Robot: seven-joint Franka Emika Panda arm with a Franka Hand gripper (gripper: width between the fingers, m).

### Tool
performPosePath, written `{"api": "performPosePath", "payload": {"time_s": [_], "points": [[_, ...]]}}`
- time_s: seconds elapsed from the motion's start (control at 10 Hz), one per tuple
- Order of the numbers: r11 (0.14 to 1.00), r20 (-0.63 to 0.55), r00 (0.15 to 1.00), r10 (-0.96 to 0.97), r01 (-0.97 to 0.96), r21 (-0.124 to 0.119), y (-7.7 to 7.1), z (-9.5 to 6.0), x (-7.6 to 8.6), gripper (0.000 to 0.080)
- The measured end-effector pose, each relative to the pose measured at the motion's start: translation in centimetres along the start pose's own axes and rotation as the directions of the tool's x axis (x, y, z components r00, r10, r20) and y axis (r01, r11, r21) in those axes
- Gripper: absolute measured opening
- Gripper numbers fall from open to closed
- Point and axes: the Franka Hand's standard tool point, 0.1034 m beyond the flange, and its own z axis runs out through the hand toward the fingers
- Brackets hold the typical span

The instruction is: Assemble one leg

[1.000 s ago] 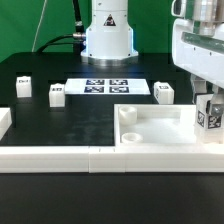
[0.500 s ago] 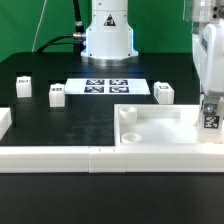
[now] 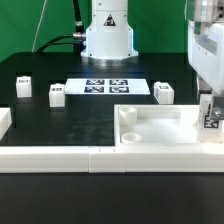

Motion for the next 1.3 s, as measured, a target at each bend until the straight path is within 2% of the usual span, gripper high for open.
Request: {"api": "performPosePath", "payload": {"time_s": [0.3,0.5,0.8,0.9,1.2,1.3], "points": [[0.945,-0.011,0.945,-0.327,0.327,-0.001,-0.07,0.0,-0.08,0.0648],[0.885,-0.012,0.885,-0.465,0.465,-0.004,-0.04,0.04,-0.36,0.0649],[0.723,-0.018,0.723,-0.691,0.691,-0.013,-0.08,0.03,-0.46,0.0649],[0.607,-0.025,0.607,-0.794,0.794,-0.031,-0.05,0.05,-0.49,0.0649],[0.406,-0.02,0.406,-0.914,0.913,-0.045,-0.05,0.02,-0.48,0.0649],[0.388,-0.019,0.387,-0.922,0.921,-0.045,-0.05,0.03,-0.42,0.0649]]}}
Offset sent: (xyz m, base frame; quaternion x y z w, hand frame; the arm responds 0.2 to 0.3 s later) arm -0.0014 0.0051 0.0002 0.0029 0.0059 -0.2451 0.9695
